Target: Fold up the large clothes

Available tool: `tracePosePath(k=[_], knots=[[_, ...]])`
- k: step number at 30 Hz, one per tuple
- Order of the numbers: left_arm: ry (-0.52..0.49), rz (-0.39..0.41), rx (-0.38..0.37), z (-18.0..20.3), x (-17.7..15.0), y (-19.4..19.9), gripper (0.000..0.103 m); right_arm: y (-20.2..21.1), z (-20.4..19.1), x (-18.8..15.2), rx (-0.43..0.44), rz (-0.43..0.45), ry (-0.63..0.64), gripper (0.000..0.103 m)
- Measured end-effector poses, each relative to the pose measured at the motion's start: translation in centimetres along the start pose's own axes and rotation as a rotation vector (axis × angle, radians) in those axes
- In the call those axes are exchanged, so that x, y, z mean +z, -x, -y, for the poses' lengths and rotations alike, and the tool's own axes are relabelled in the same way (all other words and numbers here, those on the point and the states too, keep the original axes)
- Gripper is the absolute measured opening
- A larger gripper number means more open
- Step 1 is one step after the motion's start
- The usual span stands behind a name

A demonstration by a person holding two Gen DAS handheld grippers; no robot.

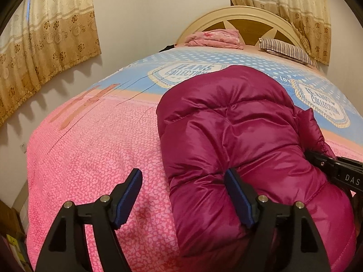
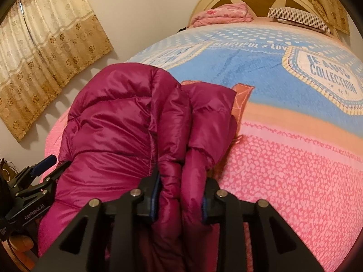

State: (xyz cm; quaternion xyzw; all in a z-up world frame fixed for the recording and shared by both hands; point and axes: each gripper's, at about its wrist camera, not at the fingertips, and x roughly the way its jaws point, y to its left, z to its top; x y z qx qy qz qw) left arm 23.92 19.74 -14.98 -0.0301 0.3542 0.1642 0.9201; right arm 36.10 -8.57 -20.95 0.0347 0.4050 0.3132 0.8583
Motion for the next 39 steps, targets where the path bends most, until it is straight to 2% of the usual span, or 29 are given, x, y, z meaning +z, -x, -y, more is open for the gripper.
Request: tracePosePath(k=[9, 26, 31, 34, 35, 39], knots=[[0.035, -0.001, 0.028, -0.7, -0.1, -0.6, 0.092, -0.4, 0.1, -0.3, -0.036, -0.012, -0.005, 0.042], [0.068, -0.011, -0.002, -1.9, -0.3, -0.9, 0.092, -0.5, -0.7, -0.1, -0.119, -0.017, 0.012, 0.058], [0.062, -0.019, 0.000, -2.5, -0.1, 1.2, 0.092, 1.8, -1.5, 0.3, -0.134, 0.012, 0.030, 0.062], [0.065, 0.014, -0.021, -2.8, -0.2, 3.5, 0.092, 4.2, -2.5, 0.3, -0.130, 0.067, 0.045, 0.077], [0.065, 0.022, -0.024, -2.8, -0.2, 4.1, 0.092, 4.6, -2.8, 0.3, -0.130, 0.078, 0.050, 0.079], [0.066, 0.068, -0.048, -3.2, -0.2, 8.0, 0.092, 7.2, -4.5, 0.1, -0.137, 0.111, 0.079, 0.079]])
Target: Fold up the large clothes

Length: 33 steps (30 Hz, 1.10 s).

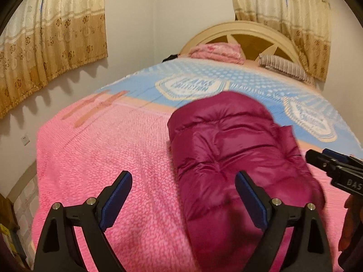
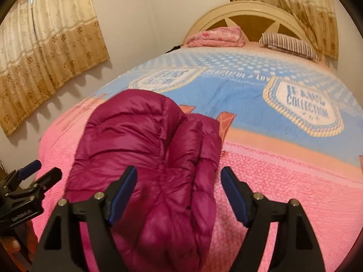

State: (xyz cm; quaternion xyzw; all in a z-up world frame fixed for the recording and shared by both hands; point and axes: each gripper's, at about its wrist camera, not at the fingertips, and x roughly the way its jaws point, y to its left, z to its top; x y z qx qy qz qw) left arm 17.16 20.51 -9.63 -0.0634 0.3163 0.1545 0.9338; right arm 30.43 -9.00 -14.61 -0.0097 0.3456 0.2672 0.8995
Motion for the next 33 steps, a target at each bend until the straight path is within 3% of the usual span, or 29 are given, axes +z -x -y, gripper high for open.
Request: tracePosePath(k=[6, 12, 33], knots=[[-0.004, 0.093, -0.028, -0.1, 0.0, 5.5, 0.092, 4.4, -1.7, -0.3, -0.010, 0.080, 0.018, 0.079], [-0.008, 0.154, -0.056, 0.6, 0.6, 8.4, 0.092, 6.9, -2.1, -0.6, -0.008, 0.125, 0.019, 0.081], [-0.014, 0.161, -0.068, 0.8, 0.5, 8.9, 0.092, 8.8, -2.1, -1.1, -0.004, 0.161, 0.042, 0.084]])
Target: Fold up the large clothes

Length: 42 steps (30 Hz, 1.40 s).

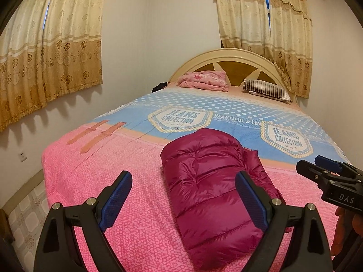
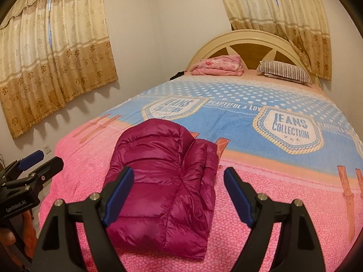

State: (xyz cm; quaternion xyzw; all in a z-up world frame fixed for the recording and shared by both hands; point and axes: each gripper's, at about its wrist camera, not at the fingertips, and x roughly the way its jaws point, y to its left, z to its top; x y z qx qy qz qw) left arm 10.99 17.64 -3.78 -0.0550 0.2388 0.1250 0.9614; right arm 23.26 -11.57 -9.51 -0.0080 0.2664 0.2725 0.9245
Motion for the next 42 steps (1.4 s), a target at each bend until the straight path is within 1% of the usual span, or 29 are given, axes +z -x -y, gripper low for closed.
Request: tracePosePath(k=[16, 18, 20, 21, 26, 29, 31, 42], knots=[[-0.010, -0.011, 0.000, 0.32, -0.06, -0.20, 0.092, 0.30, 0.16, -0.06, 0.003, 0.007, 0.003, 0.084], [-0.012, -0.014, 0.002, 0.31, -0.02, -0.23, 0.092, 0.42, 0.13, 0.00, 0.003, 0.012, 0.004, 0.085], [-0.012, -0.017, 0.005, 0.31, -0.02, -0.29, 0.092, 0.57, 0.04, 0.04, 0.001, 0.019, 0.006, 0.090], [-0.013, -0.017, 0.004, 0.29, -0.02, -0.29, 0.092, 0.65, 0.03, 0.06, 0.001, 0.023, 0.007, 0.090], [-0.012, -0.021, 0.012, 0.36, 0.01, -0.40, 0.092, 0.68, -0.16, 0.20, 0.006, 0.025, 0.017, 0.090], [-0.021, -0.037, -0.005, 0.42, -0.02, -0.64, 0.092, 0.68, -0.26, 0.19, 0.007, 0.025, 0.020, 0.090], [-0.025, -0.037, 0.014, 0.40, -0.04, -0.67, 0.093, 0.73, -0.28, 0.18, 0.008, 0.026, 0.021, 0.090], [-0.020, -0.034, 0.020, 0.12, 0.13, -0.60, 0.092, 0.89, -0.62, 0.33, 0.013, 0.029, 0.031, 0.090]])
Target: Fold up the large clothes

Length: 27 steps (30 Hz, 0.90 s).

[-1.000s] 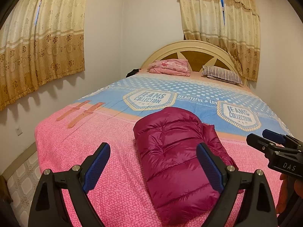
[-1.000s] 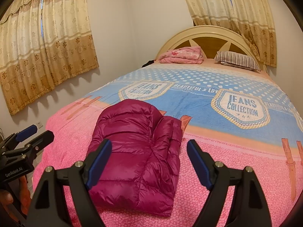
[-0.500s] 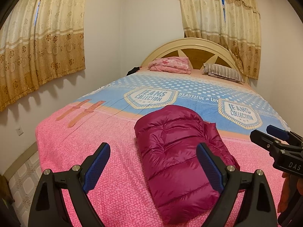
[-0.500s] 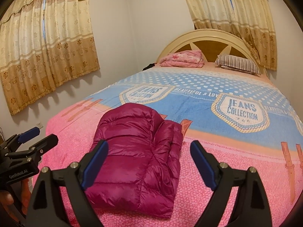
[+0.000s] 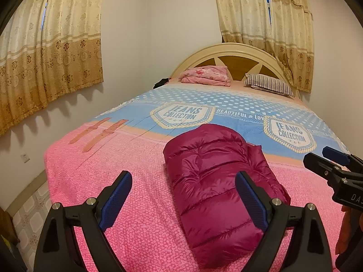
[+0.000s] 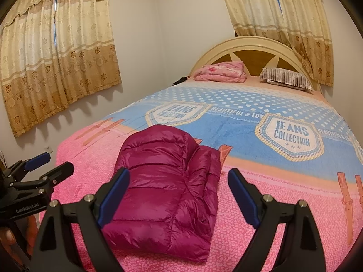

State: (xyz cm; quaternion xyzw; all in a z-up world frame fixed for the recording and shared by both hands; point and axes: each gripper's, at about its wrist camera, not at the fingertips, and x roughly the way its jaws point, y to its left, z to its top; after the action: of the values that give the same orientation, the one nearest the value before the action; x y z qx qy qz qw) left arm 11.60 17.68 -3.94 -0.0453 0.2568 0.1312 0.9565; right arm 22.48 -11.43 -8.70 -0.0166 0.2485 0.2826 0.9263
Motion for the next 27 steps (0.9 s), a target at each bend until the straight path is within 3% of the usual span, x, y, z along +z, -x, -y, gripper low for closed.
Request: tracePosePath(k=[27], knots=[[-0.015, -0.017, 0.016, -0.26, -0.27, -0.75, 0.093, 0.02, -0.86, -0.01, 0.014, -0.008, 0.022, 0.090]])
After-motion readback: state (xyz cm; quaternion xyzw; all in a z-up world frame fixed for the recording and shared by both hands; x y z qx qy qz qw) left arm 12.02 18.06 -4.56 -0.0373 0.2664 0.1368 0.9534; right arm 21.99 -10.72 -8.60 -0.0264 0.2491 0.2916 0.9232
